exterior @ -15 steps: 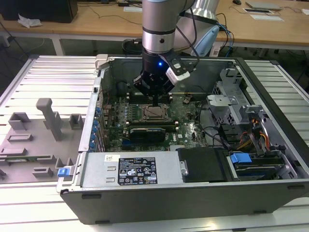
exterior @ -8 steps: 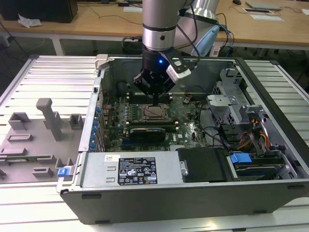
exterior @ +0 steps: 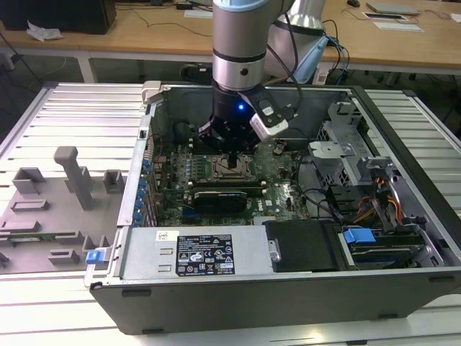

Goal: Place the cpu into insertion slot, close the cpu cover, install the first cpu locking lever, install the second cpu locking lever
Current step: 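Install the second cpu locking lever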

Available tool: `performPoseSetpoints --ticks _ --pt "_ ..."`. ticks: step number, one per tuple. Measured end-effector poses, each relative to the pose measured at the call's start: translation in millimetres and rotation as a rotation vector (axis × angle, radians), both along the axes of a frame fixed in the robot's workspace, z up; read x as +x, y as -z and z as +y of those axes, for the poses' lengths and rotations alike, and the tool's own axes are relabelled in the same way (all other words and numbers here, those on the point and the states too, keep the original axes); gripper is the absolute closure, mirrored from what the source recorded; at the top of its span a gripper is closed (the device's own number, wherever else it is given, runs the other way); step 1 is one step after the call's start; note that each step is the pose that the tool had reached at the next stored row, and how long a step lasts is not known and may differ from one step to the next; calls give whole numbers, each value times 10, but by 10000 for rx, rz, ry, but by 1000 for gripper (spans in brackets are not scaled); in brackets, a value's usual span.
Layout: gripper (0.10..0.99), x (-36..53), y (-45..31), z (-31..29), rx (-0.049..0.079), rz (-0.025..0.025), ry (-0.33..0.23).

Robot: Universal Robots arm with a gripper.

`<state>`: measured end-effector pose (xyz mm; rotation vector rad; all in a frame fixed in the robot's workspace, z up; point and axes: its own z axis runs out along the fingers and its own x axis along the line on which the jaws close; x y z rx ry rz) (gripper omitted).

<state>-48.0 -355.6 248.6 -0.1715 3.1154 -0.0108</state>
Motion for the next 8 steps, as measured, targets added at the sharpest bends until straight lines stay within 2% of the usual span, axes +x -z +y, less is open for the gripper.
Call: performPoseSetpoints --ticks 3,6,8 --pt "980 0 47 -8 15 1 618" --pt "980 -57 128 -9 30 1 735" --pt "980 -107 167 -19 96 4 743"
